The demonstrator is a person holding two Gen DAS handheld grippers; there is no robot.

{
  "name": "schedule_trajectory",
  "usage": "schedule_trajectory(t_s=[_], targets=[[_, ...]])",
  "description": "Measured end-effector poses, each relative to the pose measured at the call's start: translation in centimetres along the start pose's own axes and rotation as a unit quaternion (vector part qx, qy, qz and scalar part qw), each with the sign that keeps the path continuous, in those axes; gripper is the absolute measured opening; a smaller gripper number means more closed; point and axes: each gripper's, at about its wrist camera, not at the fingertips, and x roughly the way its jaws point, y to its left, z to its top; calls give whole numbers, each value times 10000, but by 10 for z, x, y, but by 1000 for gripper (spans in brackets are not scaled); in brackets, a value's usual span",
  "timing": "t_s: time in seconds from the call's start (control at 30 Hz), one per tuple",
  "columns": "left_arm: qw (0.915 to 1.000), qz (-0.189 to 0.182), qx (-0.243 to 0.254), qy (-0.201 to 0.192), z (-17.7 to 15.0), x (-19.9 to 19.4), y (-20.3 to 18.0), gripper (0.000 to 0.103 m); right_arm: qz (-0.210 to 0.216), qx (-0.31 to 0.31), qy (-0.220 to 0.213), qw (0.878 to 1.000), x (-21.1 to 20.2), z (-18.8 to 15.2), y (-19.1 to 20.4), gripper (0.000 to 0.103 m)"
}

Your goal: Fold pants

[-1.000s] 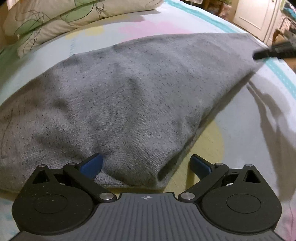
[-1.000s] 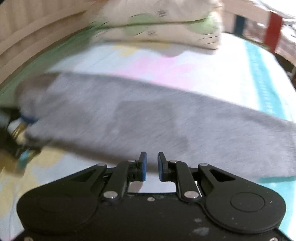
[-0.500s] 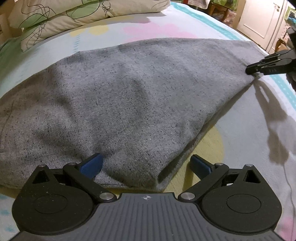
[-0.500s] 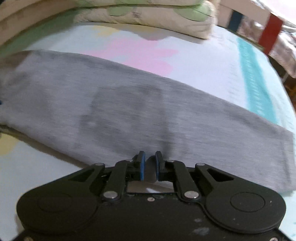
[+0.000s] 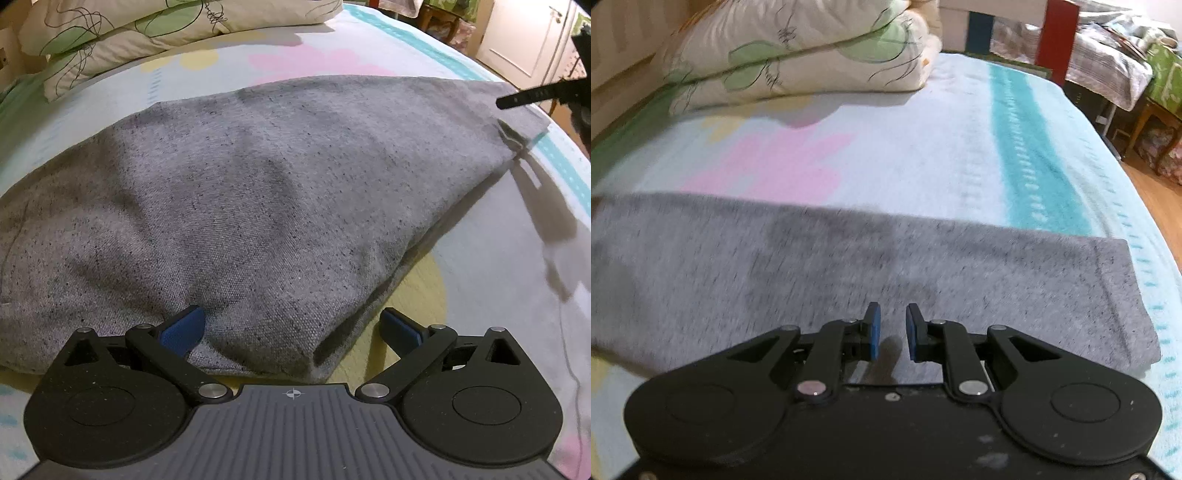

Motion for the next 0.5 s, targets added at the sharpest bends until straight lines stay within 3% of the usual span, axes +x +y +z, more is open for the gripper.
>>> schedule_trajectory(t_s=[0.2,0.33,0.5], targets=[[9986,-73,-395,-340,1,-13,2,102,-77,116,-78,9999,2,4,-6,17],[9977,-92,-200,-638,9,-22,-9,102,-185,131,-132,9997,3,4,-12,18],[9977,-211,-185,-621,21,-14,-14,102,-448,265,-241,9984,7,7,-29,21]])
